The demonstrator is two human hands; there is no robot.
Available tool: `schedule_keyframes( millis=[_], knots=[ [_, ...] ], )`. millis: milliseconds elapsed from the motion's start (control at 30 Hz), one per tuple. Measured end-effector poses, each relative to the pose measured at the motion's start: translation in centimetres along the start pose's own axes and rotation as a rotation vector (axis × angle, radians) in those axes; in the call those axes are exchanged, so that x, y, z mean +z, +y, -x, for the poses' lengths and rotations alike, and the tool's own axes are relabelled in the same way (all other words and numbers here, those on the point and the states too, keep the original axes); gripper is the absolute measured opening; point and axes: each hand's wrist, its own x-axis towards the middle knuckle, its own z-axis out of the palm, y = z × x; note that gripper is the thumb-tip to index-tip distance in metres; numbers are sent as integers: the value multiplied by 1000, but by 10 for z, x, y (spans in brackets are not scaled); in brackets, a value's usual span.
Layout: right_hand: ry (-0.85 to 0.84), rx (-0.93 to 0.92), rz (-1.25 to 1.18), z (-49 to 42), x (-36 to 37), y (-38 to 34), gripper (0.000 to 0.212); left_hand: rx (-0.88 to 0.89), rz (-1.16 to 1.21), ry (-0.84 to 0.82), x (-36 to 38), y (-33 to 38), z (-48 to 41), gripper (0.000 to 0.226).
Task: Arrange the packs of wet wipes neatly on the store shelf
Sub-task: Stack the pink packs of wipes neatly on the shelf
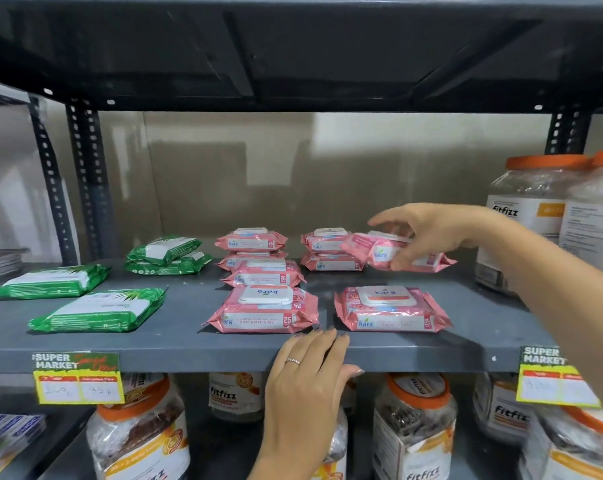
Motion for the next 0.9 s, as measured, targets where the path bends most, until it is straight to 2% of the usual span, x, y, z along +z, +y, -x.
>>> schedule_keyframes(
  millis=[67,200,333,433,533,667,767,833,867,900],
  knots=[
    [-65,-5,5,6,6,-15,89,-3,-10,-11,1,0,2,36],
    [-119,20,165,5,27,-20,91,-6,-41,-35,3,-2,3,38],
    [-169,20,40,15,19,-14,97,-3,-38,-37,4,-2,3,38],
    [-215,-75,-135,20,15,-10,71,-1,-35,-30,3,-2,3,34],
    [-249,-137,-201,24,15,-11,51,2,-26,-30,1,-1,2,34],
    [-110,-33,-112,27,19,-12,37,3,-31,-31,0,1,2,36],
    [57,46,109,27,23,-15,62,-2,-24,-31,-1,1,1,36],
    [116,93,159,29,22,-15,81,0,-21,-26,-1,1,1,36],
    [138,92,178,30,20,-12,83,1,-18,-24,0,1,1,36],
    [145,68,179,31,19,-10,74,2,-14,-21,0,1,1,36]
  ],
)
